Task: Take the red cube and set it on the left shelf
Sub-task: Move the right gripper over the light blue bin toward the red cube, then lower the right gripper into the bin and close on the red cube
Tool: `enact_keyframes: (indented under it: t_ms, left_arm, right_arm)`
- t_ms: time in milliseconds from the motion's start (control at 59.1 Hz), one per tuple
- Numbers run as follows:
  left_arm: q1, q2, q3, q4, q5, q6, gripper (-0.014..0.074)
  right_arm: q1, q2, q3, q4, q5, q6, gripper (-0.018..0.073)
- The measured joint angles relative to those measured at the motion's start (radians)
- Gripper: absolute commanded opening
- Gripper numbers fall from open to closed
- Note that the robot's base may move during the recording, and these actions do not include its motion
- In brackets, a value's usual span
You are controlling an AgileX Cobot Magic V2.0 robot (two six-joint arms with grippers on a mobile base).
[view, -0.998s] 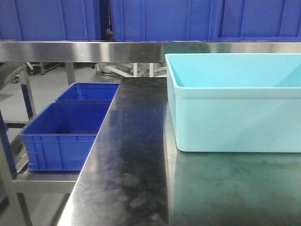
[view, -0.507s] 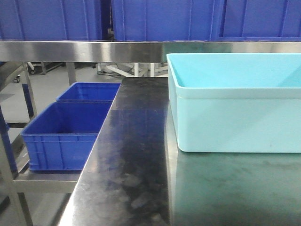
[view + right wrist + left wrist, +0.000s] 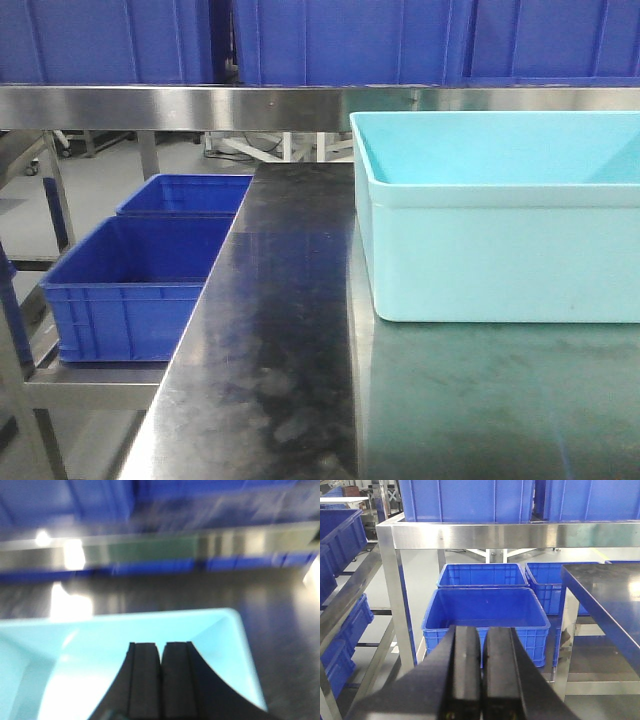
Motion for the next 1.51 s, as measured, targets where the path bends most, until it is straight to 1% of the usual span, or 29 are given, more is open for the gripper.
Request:
enact_keyframes:
  t_ms: [68,203,474,541,575,643,660,710,727,761,812,913,1184,1505]
  left_arm:
    - [0.0,0.0,0.0,0.0,0.0,0.0,0.0102]
    - [0.0,0.0,0.0,0.0,0.0,0.0,0.0102]
    - [0.0,0.0,0.0,0.0,0.0,0.0,0.0102]
    - [0.0,0.0,0.0,0.0,0.0,0.0,0.0102]
    - [0.0,0.0,0.0,0.0,0.0,0.0,0.0102]
    - [0.0,0.0,0.0,0.0,0.0,0.0,0.0102]
    - [0.0,0.0,0.0,0.0,0.0,0.0,0.0102]
    - [0.0,0.0,0.0,0.0,0.0,0.0,0.0102]
    - [0.0,0.0,0.0,0.0,0.0,0.0,0.0102]
    - [0.0,0.0,0.0,0.0,0.0,0.0,0.0102]
    - [0.0,0.0,0.0,0.0,0.0,0.0,0.0102]
    - [0.0,0.0,0.0,0.0,0.0,0.0,0.0102]
    - [0.0,0.0,0.0,0.0,0.0,0.0,0.0102]
    - [0.0,0.0,0.0,0.0,0.0,0.0,0.0102]
  right_arm:
    - [0.031,0.069,-0.061,0.004,0.089,0.0,0.0046]
    - [0.071,0.17,-0.132,0.008,0.182,0.0,0.0046]
    - [0.093,0.279,-0.141,0.008,0.231,0.002,0.0047]
    - [0.093,0.294,-0.141,0.008,0.242,0.002,0.0069]
    - [0.094,0.298,-0.141,0.008,0.244,0.002,0.0099]
    - [0.095,0.303,-0.141,0.008,0.248,0.002,0.0221]
    - [0.095,0.306,-0.141,0.008,0.25,0.002,0.0277]
    - [0.095,0.31,-0.141,0.008,0.251,0.002,0.0405]
    - [0.095,0.31,-0.142,0.008,0.251,0.002,0.0468]
    - [0.095,0.312,-0.142,0.008,0.251,0.002,0.0561]
    - [0.095,0.317,-0.144,0.008,0.253,0.002,0.0635]
    - [0.095,0.33,-0.146,0.008,0.258,0.002,0.0608]
    - [0.095,0.37,-0.146,0.008,0.291,0.002,0.0609]
    - [0.095,0.418,-0.147,0.008,0.291,0.002,0.0609]
